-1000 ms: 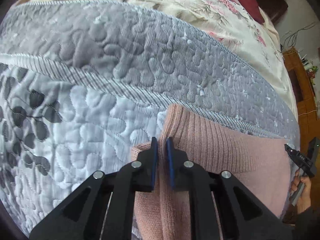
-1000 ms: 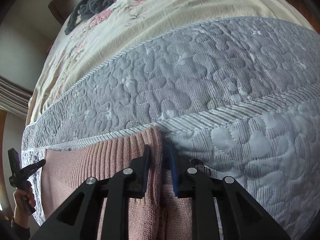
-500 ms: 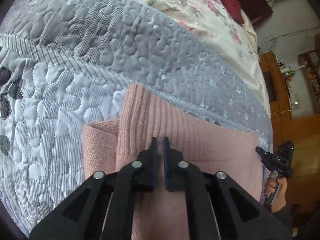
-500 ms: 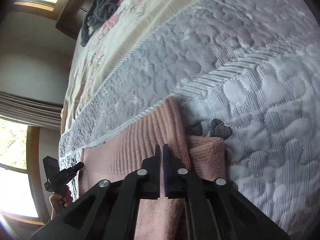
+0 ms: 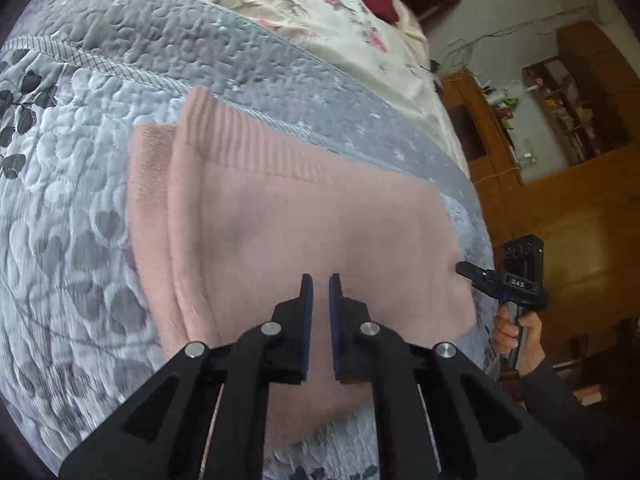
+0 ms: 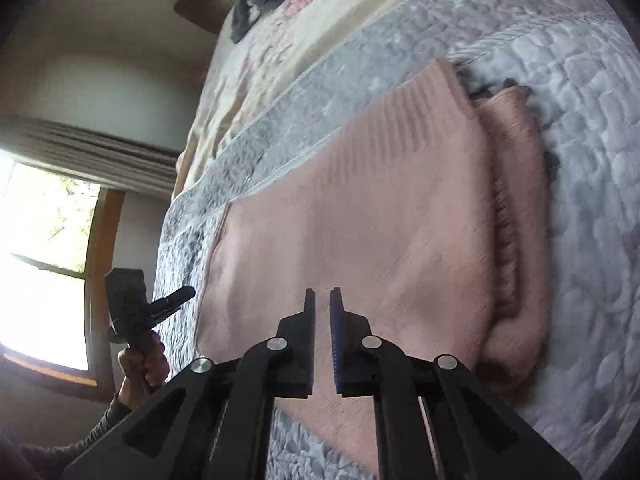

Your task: Fold small clothes

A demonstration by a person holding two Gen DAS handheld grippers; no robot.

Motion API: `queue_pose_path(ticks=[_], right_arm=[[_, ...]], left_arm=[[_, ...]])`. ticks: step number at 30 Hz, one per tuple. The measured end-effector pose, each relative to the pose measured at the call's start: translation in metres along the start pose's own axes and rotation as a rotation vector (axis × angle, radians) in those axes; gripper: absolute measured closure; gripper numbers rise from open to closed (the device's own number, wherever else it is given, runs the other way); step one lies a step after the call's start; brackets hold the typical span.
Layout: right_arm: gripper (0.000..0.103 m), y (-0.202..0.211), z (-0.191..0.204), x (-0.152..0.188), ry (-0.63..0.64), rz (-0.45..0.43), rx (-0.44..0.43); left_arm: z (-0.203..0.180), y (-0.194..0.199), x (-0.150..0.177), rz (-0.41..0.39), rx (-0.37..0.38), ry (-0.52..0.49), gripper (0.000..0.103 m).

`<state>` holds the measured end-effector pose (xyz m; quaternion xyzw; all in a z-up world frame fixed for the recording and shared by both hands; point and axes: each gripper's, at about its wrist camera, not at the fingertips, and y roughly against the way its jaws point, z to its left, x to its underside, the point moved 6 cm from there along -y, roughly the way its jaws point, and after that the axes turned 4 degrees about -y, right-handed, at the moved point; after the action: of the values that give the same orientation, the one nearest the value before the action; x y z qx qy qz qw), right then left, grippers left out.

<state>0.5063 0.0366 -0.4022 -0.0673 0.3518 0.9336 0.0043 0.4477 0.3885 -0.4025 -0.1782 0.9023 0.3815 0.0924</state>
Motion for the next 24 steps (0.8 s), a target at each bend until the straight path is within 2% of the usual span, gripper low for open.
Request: queue_pose_path(ticks=[1, 2, 4, 5, 6, 7, 8, 10, 11, 13, 15, 16, 17, 18, 19, 20, 21, 22, 23, 24], right_arm=[[0.095, -0.009, 0.005, 0.016, 0.019, 0.041, -0.005], [0.095, -0.020, 0.006, 0.031, 0.031, 0.076, 0.004], [0.096, -0.043, -0.005, 0.051, 0.029, 0.134, 0.058], [0.103, -0.049, -0.015, 0.054, 0.030, 0.134, 0.096], [0.103, -0.051, -0.022, 0.054, 0.020, 0.127, 0.107], [0.103, -0.048, -0.024, 0.054, 0.000, 0.123, 0.105], [0.099, -0.041, -0.021, 0.053, -0.014, 0.108, 0.106], [0.087, -0.020, -0.009, 0.057, 0.010, 0.072, 0.082], [0.087, -0.010, -0.008, 0.062, 0.016, 0.063, 0.072], [0.088, 0.004, -0.026, 0.072, 0.012, 0.057, 0.120], [0.103, 0.016, -0.062, 0.078, -0.056, 0.054, 0.143], [0.103, 0.026, -0.074, 0.079, -0.087, 0.037, 0.148], [0.103, 0.040, -0.081, 0.077, -0.103, 0.009, 0.156], [0.102, 0.055, -0.082, 0.074, -0.106, -0.028, 0.184], [0.100, 0.064, -0.078, 0.073, -0.095, -0.056, 0.213], [0.077, 0.076, -0.072, 0.073, -0.058, -0.090, 0.287], [0.065, 0.084, -0.060, 0.075, 0.010, -0.119, 0.390], [0.061, 0.087, -0.041, 0.080, 0.100, -0.133, 0.457], [0.059, 0.085, -0.022, 0.089, 0.181, -0.136, 0.499], [0.055, 0.078, -0.001, 0.099, 0.264, -0.136, 0.548]], left_arm=[[-0.010, -0.002, 0.018, 0.019, 0.024, -0.011, 0.096], [-0.014, -0.008, 0.036, 0.052, 0.009, -0.033, 0.095], [-0.001, -0.028, 0.068, 0.109, -0.056, -0.016, 0.098], [0.010, -0.037, 0.079, 0.132, -0.086, 0.004, 0.097], [0.019, -0.042, 0.086, 0.138, -0.108, 0.019, 0.099], [0.024, -0.042, 0.088, 0.132, -0.103, 0.049, 0.102], [0.022, -0.038, 0.087, 0.118, -0.095, 0.061, 0.100], [0.004, -0.023, 0.084, 0.078, -0.052, 0.037, 0.086], [-0.001, -0.018, 0.083, 0.065, -0.044, 0.021, 0.083], [0.006, -0.016, 0.089, 0.081, -0.079, 0.020, 0.082], [0.031, -0.016, 0.098, 0.118, -0.112, 0.065, 0.090], [0.041, -0.011, 0.100, 0.120, -0.105, 0.099, 0.100], [0.048, -0.001, 0.099, 0.109, -0.093, 0.130, 0.099], [0.052, 0.010, 0.097, 0.097, -0.073, 0.156, 0.095], [0.055, 0.022, 0.095, 0.087, -0.052, 0.173, 0.081], [0.058, 0.034, 0.090, 0.073, -0.043, 0.180, 0.072], [0.061, 0.047, 0.084, 0.063, -0.046, 0.184, 0.065], [0.068, 0.059, 0.076, 0.050, -0.069, 0.188, 0.043], [0.072, 0.069, 0.068, 0.034, -0.079, 0.193, 0.030], [0.079, 0.078, 0.058, 0.022, -0.074, 0.205, 0.030]])
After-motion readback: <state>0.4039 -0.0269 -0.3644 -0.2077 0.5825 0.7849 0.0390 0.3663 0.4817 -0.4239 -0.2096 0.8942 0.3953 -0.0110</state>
